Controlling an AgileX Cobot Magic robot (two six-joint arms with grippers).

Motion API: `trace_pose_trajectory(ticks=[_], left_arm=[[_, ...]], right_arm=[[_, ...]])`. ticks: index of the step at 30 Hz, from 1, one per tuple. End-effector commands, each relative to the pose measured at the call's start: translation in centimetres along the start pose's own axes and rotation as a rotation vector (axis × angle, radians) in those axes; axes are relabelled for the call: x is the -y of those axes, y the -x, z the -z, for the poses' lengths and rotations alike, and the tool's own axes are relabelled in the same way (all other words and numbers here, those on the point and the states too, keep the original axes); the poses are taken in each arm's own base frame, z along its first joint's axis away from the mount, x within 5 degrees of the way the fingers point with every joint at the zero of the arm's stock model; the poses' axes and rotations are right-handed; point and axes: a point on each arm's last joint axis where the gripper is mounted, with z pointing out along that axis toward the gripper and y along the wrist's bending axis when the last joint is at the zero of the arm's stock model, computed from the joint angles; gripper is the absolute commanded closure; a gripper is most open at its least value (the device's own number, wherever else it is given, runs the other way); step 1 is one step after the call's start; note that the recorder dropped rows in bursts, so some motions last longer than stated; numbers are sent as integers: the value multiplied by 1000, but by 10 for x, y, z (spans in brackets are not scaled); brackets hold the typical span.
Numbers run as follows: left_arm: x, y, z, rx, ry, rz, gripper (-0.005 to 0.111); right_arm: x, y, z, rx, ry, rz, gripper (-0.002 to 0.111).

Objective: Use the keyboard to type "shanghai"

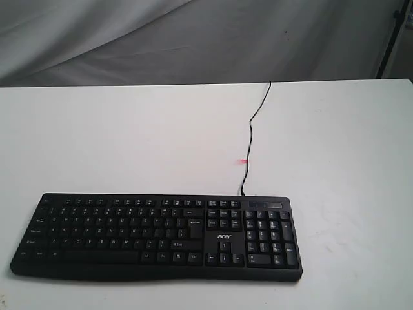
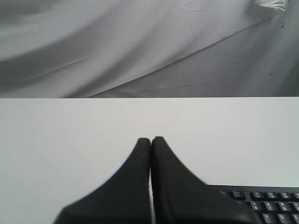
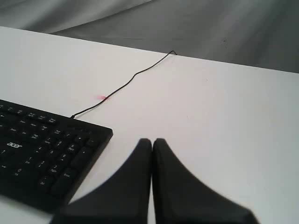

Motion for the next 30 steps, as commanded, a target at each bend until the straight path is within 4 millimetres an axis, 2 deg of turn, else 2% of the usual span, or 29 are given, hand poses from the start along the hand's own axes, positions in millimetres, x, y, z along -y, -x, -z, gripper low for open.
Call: trace_pose_trajectory(ticks=[1, 11, 30], left_arm=[[0, 0, 0, -1, -5, 5, 106], [0, 0, 0, -1, -5, 5, 106], [0, 0, 0, -1, -5, 5, 106]], right_arm=[[1, -1, 0, 2, -10, 11, 108], [1, 2, 0, 38, -12, 9, 108], [4, 53, 18, 636, -48, 5, 108]])
